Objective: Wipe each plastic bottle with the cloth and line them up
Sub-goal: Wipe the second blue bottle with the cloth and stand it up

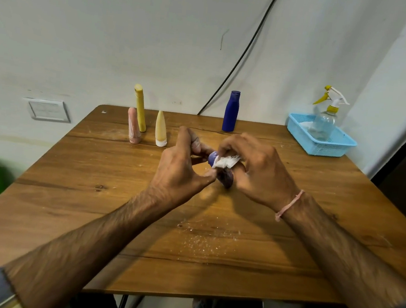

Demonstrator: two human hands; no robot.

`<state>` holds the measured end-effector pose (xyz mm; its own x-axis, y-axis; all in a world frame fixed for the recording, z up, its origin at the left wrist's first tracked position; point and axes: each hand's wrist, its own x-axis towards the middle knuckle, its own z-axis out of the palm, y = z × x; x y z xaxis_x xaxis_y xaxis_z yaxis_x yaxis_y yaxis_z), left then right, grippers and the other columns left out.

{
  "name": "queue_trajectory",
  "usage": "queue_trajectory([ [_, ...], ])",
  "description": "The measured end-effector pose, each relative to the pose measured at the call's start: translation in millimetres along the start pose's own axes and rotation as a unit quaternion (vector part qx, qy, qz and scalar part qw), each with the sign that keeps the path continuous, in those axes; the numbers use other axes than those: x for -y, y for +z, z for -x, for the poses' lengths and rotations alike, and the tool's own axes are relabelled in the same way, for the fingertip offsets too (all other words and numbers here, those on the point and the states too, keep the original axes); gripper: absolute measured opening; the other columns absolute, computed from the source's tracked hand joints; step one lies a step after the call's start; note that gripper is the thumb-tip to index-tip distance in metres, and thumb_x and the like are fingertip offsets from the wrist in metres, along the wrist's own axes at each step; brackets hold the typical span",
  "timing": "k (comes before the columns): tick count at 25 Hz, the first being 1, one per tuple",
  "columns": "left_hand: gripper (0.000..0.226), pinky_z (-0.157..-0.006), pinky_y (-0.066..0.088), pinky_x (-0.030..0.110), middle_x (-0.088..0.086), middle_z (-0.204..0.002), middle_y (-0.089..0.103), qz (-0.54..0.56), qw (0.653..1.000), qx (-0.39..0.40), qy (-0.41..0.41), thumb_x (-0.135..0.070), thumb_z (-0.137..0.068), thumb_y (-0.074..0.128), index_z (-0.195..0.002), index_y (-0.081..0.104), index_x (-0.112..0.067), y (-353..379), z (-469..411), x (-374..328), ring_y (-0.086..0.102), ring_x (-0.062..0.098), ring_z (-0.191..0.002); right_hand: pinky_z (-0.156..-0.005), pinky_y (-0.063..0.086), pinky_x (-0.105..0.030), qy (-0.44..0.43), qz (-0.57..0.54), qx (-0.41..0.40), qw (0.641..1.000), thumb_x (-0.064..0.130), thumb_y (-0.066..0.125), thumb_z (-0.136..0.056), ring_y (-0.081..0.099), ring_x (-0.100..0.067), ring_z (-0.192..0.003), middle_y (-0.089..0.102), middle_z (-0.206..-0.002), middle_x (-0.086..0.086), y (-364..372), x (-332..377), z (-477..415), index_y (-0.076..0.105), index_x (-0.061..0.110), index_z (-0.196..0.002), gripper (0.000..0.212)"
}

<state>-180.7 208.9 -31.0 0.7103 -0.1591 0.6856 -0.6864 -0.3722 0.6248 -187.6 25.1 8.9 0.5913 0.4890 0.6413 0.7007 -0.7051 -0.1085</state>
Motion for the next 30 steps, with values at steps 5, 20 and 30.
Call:
queue_trajectory([
  [5,0.054,-0.086,0.057,0.015,-0.004,-0.1,0.065,0.004,1.0,-0.013,0.0,-0.004,-0.076,0.085,-0.099,0.037,-0.012,3.1,1.8,-0.6,0.07,0.006,-0.094,-0.081,0.048,-0.022,0.024,0.004,-0.016,1.0,0.012,0.057,-0.08,0.06,-0.017,-0.083,0.062,-0.094,-0.008,8.0,13.7,-3.3,0.064,0.009,-0.101,0.022],
  [20,0.048,-0.083,0.062,0.024,-0.004,-0.114,0.07,0.028,0.987,0.009,-0.156,-0.012,-0.079,0.084,-0.123,0.065,-0.016,-12.0,41.3,27.7,0.07,0.006,-0.101,-0.079,0.048,-0.004,0.354,-0.106,-0.145,0.918,-0.006,0.071,-0.08,0.06,0.002,-0.092,0.066,-0.103,0.01,48.6,-5.0,44.5,0.075,0.02,-0.101,0.034],
  [30,0.031,-0.062,0.055,0.014,-0.009,-0.083,0.073,0.036,0.966,0.02,-0.254,-0.012,-0.073,0.089,-0.1,0.074,-0.019,-7.7,51.1,43.9,0.067,-0.002,-0.068,-0.096,0.047,-0.026,0.15,0.009,-0.055,0.987,-0.02,0.054,-0.072,0.06,-0.02,-0.099,0.071,-0.103,-0.006,89.6,13.3,52.9,0.074,0.007,-0.102,0.045],
])
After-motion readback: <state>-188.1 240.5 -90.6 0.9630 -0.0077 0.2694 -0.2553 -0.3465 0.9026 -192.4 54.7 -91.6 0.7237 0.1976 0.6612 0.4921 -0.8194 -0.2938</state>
